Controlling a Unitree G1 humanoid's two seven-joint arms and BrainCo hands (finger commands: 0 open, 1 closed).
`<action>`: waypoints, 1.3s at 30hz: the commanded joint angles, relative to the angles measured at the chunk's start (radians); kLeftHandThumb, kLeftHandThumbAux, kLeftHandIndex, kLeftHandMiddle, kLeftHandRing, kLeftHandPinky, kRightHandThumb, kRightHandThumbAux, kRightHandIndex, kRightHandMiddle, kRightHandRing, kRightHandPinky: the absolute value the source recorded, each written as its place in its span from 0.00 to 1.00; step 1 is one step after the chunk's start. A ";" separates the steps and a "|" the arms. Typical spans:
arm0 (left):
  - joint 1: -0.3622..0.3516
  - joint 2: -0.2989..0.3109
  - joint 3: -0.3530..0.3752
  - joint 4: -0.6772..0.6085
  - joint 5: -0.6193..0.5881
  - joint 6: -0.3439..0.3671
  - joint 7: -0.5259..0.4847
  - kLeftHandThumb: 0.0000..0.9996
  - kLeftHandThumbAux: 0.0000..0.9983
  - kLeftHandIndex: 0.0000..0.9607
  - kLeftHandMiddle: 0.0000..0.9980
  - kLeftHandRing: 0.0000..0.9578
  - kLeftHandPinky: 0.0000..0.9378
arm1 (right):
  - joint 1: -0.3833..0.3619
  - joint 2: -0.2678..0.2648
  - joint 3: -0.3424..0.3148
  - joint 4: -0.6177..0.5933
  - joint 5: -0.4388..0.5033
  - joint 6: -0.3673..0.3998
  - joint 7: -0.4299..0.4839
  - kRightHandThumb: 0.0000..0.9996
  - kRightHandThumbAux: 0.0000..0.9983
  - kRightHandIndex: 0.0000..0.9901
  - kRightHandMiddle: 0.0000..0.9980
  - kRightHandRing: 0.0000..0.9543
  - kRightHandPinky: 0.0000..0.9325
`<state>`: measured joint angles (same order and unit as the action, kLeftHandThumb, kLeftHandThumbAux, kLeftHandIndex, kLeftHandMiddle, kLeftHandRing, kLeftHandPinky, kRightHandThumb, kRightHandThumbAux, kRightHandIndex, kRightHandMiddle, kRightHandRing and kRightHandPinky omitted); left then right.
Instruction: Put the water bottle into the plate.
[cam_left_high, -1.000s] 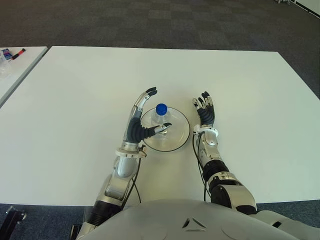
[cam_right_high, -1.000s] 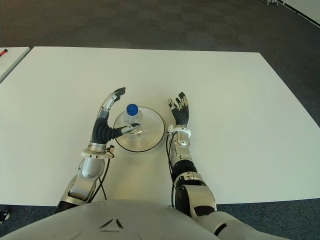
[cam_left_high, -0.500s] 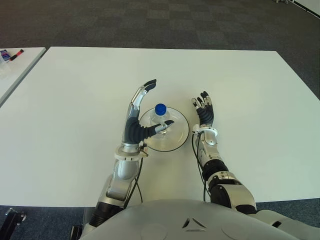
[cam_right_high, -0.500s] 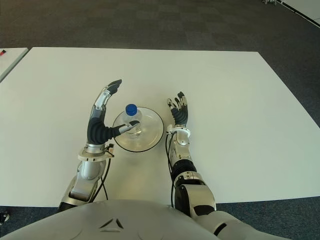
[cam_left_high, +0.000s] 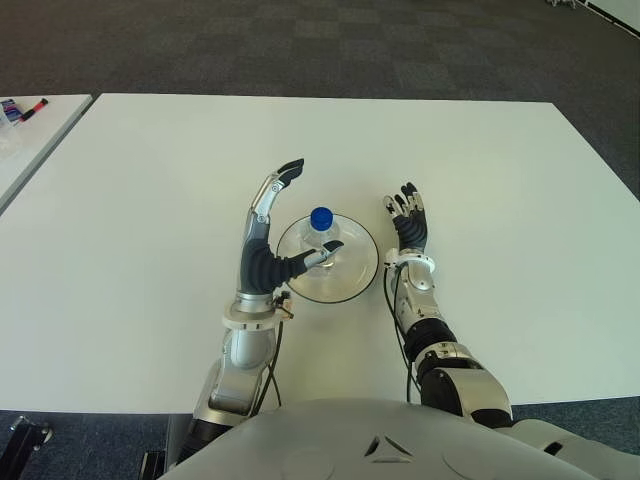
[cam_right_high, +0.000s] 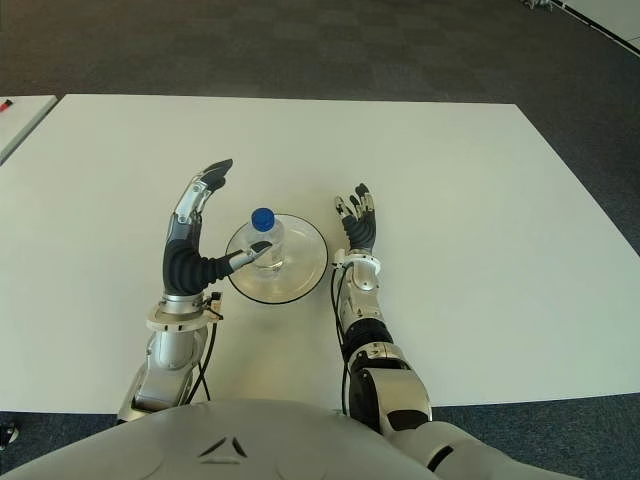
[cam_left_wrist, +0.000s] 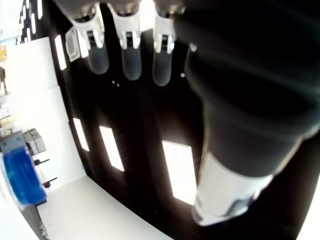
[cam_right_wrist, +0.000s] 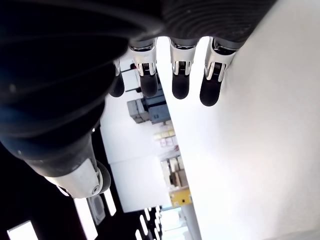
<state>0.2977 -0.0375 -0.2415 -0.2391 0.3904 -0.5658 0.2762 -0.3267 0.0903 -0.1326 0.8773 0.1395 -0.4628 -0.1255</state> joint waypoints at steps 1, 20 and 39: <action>-0.020 0.003 0.044 0.015 -0.052 0.056 -0.020 0.00 0.93 0.20 0.18 0.15 0.16 | 0.065 0.059 0.000 0.051 0.002 0.050 0.001 0.15 0.72 0.07 0.07 0.08 0.14; -0.100 0.061 0.236 0.228 0.165 -0.011 0.214 0.00 0.86 0.14 0.13 0.12 0.12 | 0.068 0.055 -0.005 0.041 -0.002 0.065 -0.011 0.15 0.74 0.09 0.09 0.09 0.16; -0.219 0.122 0.272 0.462 0.169 0.025 0.329 0.00 0.85 0.13 0.15 0.13 0.14 | 0.068 0.047 -0.013 0.042 -0.003 0.035 -0.003 0.11 0.76 0.09 0.09 0.09 0.15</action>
<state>0.0912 0.0712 0.0238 0.1724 0.5717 -0.5331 0.5836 -0.3264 0.0905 -0.1371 0.8748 0.1290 -0.4640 -0.1237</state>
